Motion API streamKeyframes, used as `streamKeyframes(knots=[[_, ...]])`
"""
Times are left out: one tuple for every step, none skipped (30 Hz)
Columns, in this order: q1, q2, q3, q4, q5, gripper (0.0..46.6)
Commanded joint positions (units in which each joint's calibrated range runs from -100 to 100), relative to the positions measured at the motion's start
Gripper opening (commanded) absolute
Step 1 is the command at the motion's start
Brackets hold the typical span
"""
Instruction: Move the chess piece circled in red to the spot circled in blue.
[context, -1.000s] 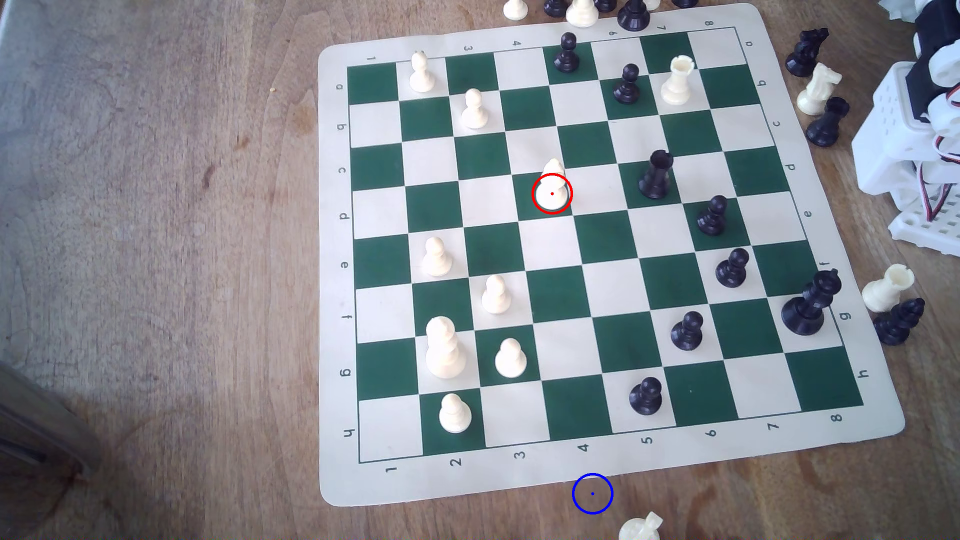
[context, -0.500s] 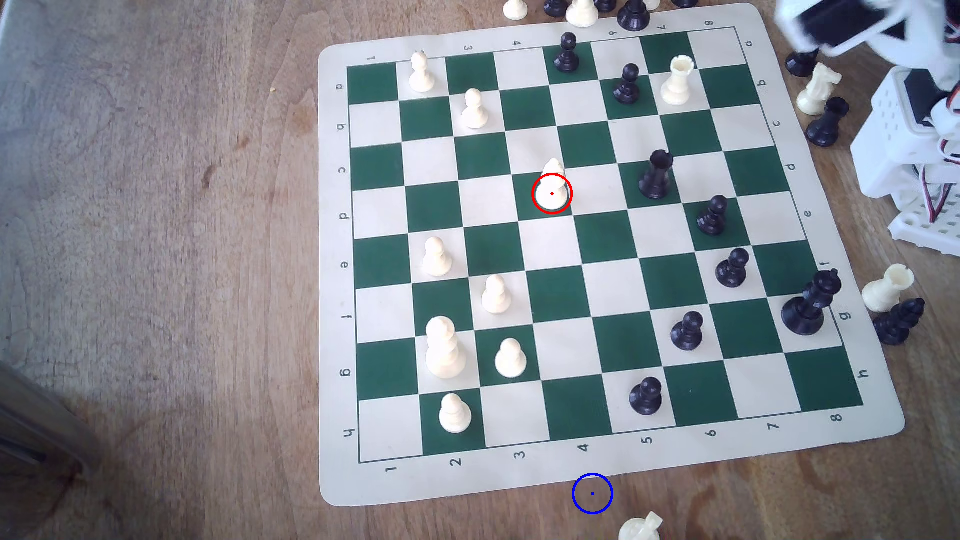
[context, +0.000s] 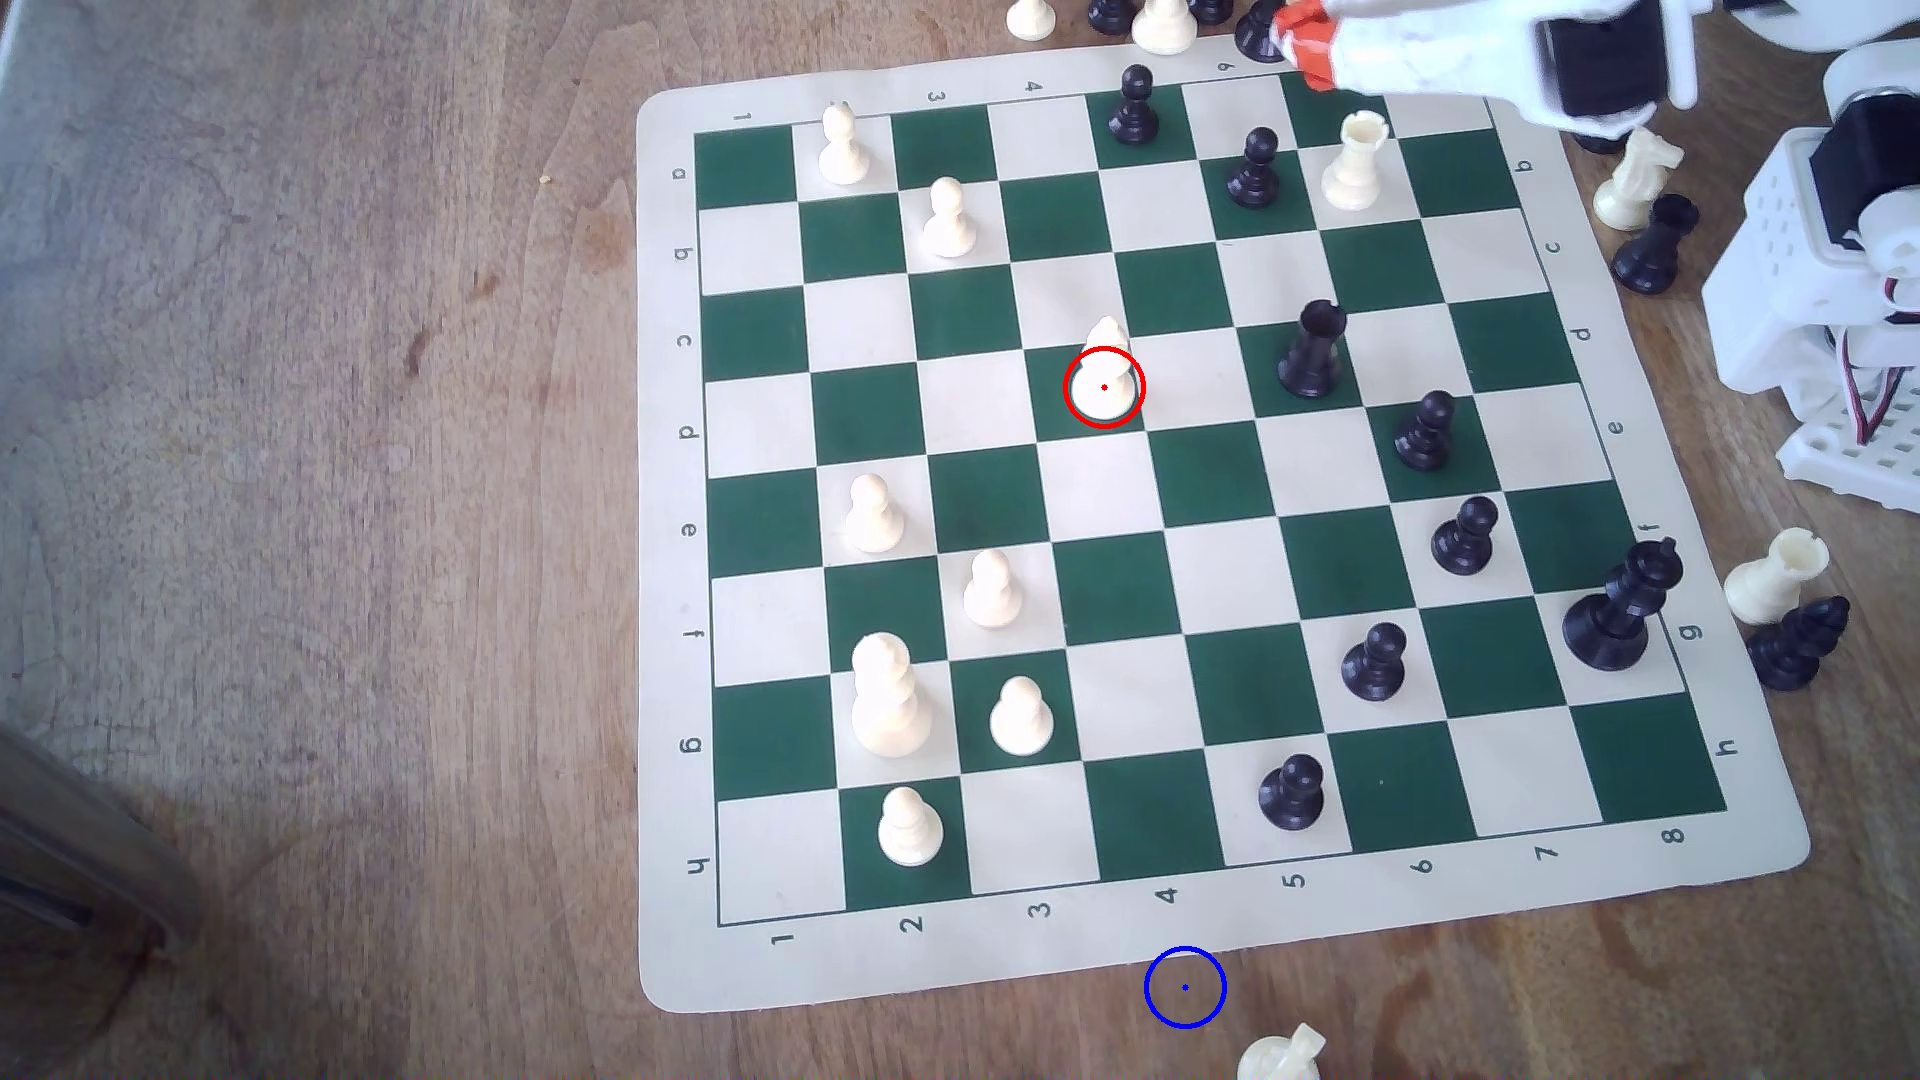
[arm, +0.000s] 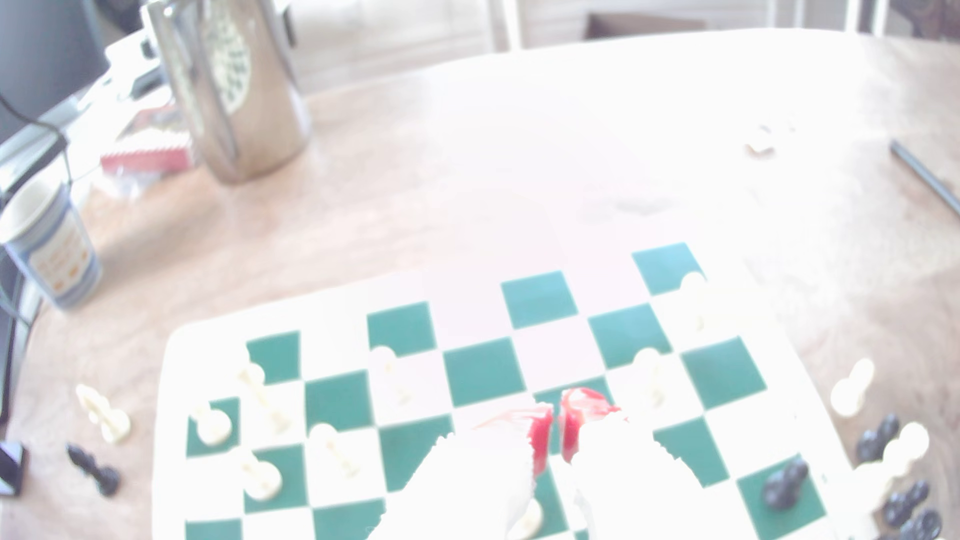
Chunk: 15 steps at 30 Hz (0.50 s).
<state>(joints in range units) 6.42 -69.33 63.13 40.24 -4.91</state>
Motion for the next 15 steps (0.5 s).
streamKeyframes(knots=[[-0.59,16.36,-15.35,0.38,-0.63,3.6],[-1.14,17.72,-16.44,0.96,-0.39,3.8],[-2.70,20.01,-17.89,1.53,-0.15,4.2],[-3.56,21.71,-18.88,1.78,-0.10,4.8],[-4.26,23.75,-20.52,2.68,-0.15,5.6],[-4.81,26.04,-22.15,3.17,-0.34,6.6],[-5.20,30.11,-24.87,3.74,-0.63,8.0],[-5.20,32.41,-26.41,3.91,-0.73,9.0],[-5.13,34.36,-27.41,3.99,-0.78,10.7],[-4.66,38.26,-29.67,4.15,-0.88,11.8],[-4.34,39.79,-30.67,4.31,-1.03,12.6],[-3.87,41.57,-31.85,4.40,-1.27,13.9],[-3.48,42.85,-32.66,4.40,-1.32,14.7],[-3.25,44.04,-33.57,4.48,-1.42,15.3],[-3.01,45.23,-34.57,4.97,-1.32,15.6]])
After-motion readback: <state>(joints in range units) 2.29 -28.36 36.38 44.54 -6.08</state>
